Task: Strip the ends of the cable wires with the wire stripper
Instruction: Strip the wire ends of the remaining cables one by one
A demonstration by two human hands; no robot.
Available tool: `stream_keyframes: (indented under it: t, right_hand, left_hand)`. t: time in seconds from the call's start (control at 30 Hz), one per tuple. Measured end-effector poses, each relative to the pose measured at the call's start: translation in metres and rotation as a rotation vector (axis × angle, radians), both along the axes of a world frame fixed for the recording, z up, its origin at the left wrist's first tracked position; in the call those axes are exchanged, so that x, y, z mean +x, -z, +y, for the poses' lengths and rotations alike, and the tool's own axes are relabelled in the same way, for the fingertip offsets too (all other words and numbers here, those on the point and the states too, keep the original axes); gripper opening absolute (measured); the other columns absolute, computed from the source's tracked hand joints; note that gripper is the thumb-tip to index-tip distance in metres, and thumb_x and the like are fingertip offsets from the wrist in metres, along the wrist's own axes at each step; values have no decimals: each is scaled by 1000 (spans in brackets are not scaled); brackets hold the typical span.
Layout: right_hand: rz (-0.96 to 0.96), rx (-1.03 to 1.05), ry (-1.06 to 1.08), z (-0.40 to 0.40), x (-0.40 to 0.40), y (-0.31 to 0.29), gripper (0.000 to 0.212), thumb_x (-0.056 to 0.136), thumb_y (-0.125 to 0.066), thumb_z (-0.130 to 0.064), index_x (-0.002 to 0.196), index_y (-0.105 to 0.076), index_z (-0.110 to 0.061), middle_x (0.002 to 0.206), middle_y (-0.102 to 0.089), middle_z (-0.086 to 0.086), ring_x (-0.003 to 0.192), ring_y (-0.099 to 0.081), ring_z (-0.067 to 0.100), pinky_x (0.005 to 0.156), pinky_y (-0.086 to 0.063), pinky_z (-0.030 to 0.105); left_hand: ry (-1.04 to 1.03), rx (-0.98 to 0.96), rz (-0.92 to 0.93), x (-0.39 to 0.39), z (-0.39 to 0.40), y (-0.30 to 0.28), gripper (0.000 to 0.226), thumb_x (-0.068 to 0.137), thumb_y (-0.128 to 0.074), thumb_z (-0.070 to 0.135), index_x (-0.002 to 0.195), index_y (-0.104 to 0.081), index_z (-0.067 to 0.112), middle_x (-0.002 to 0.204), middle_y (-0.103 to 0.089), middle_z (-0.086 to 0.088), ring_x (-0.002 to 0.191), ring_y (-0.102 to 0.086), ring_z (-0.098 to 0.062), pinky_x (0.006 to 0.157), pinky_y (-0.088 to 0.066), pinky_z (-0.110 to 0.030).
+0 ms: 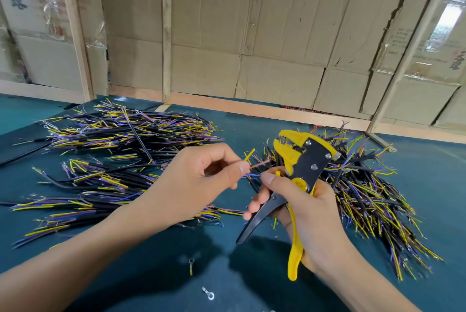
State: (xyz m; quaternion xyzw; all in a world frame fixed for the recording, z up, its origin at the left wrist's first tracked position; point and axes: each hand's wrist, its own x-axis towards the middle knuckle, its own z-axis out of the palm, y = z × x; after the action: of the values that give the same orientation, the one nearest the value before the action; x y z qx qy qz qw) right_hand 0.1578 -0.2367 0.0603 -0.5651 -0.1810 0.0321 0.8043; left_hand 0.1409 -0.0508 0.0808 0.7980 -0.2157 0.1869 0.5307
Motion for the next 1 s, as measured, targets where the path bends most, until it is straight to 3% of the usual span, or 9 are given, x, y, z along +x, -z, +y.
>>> stream_keyframes:
  t: [0.23, 0.43, 0.63, 0.77, 0.9, 1.0]
  right_hand:
    - [64, -68, -129, -1, -2, 3, 22, 79, -77, -19, 79, -70, 2, 70, -62, 27, 60, -65, 44, 62, -57, 52]
    - [119, -113, -231, -3, -4, 3, 23, 74, -78, -21, 77, -72, 1, 72, -63, 30, 67, -69, 49, 64, -58, 53]
    - [60, -118, -279, -4, -6, 4, 23, 77, -77, -21, 79, -72, 1, 72, -63, 30, 67, -69, 49, 66, -57, 56]
    - [45, -123, -264, -6, -4, 7, 25, 78, -78, -21, 78, -70, 2, 70, -62, 30, 65, -68, 49, 67, -55, 69]
    - [45, -119, -263, -6, -1, 9, 24, 77, -77, -22, 76, -68, 0, 68, -62, 27, 62, -67, 47, 68, -56, 64]
    - [31, -119, -276, -6, 0, 9, 23, 77, -75, -24, 72, -67, -3, 65, -61, 25, 60, -66, 47, 70, -54, 73]
  left_hand:
    - [-126, 25, -61, 3, 3, -6, 22, 95, -49, 38, 81, -58, 24, 50, -51, 23, 43, -35, -3, 46, -25, -11]
    - [-279, 79, -122, 5, 8, -10, 20, 100, -51, 31, 82, -58, 26, 58, -56, 26, 46, -41, -3, 48, -30, -12]
    - [-286, 101, -152, 2, 6, -13, 22, 100, -52, 31, 78, -55, 31, 53, -52, 28, 45, -42, 0, 47, -30, -9]
    - [-259, 104, -169, 0, 3, -14, 20, 94, -48, 42, 77, -54, 33, 63, -56, 26, 50, -44, -1, 50, -31, -9]
    - [-233, 95, -189, -1, 2, -13, 21, 97, -51, 35, 78, -55, 29, 55, -51, 28, 47, -42, 0, 47, -29, -8]
    - [-240, 109, -201, -1, 0, -14, 20, 96, -51, 37, 78, -55, 31, 58, -53, 28, 50, -45, 3, 50, -30, -7]
